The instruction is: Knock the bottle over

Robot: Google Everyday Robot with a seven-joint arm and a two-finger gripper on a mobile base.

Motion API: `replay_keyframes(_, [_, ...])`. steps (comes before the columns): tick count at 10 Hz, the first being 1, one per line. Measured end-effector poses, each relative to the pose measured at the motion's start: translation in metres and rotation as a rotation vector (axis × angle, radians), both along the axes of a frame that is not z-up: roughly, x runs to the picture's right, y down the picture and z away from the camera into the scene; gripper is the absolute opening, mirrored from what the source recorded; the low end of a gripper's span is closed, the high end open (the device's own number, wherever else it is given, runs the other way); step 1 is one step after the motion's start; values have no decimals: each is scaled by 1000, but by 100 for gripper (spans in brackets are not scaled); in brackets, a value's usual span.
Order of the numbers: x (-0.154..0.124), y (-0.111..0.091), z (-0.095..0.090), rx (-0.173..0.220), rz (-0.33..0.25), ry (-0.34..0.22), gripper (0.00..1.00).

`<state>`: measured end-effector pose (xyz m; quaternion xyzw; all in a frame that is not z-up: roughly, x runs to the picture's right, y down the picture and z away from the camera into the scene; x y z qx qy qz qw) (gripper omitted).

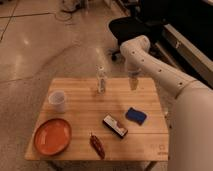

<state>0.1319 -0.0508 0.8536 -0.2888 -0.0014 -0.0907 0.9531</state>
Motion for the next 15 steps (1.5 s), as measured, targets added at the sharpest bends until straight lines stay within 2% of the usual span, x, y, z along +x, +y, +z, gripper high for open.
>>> replay_keyframes(3, [-23,-6,34,-37,26,-27,65])
replay_keyframes(7, [-60,-9,59,-54,23,-79,65])
replay_keyframes(11, [-103,-4,58,-56,51,-166,65])
replay_keyframes(13, [-124,8,46,-83,59,-220,65])
replay_keyframes(15, [-135,20,30,-99,38,-263,65])
